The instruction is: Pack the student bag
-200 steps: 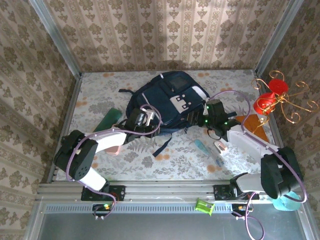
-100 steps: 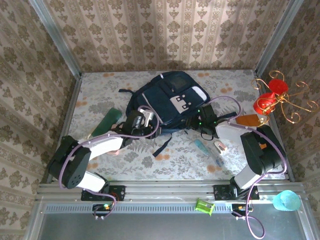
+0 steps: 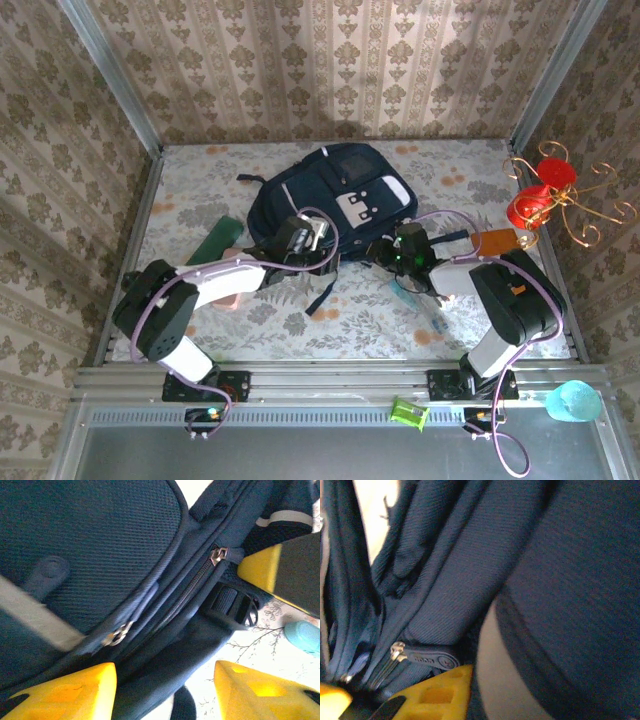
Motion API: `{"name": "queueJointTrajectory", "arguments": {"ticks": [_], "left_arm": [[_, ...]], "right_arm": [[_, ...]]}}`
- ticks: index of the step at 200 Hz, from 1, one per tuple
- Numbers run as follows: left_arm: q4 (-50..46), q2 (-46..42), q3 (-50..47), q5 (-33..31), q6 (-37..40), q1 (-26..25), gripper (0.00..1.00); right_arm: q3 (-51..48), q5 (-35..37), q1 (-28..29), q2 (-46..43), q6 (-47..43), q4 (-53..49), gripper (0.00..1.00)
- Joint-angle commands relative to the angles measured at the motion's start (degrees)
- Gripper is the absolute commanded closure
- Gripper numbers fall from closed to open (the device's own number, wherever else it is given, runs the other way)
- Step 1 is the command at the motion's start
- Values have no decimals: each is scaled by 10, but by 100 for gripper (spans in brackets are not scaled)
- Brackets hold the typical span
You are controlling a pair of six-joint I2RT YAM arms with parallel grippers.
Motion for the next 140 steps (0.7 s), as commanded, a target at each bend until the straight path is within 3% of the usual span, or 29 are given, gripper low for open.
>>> {"name": "queueJointTrajectory", "arguments": {"ticks": [1, 45, 64, 92, 117, 140], "left_arm": [[-6, 25, 22, -14, -20, 1, 46], [-32, 51, 32, -9, 23, 65, 46], [-28, 41, 25, -2, 29, 73, 46], [-26, 39, 24, 13, 25, 72, 46], [-18, 21, 22, 22, 5, 62, 42], [-14, -8, 19, -14, -8, 32, 37]], "right_arm": [[3, -63, 38, -9, -15, 62, 75], [-31, -5, 7, -97, -26, -53, 44], [-34, 35, -8, -122, -2, -100, 35], [-11, 62, -10, -105, 32, -106, 30], [23, 45, -10, -56, 45, -73, 28], [45, 43, -10, -21, 45, -45, 34]]}}
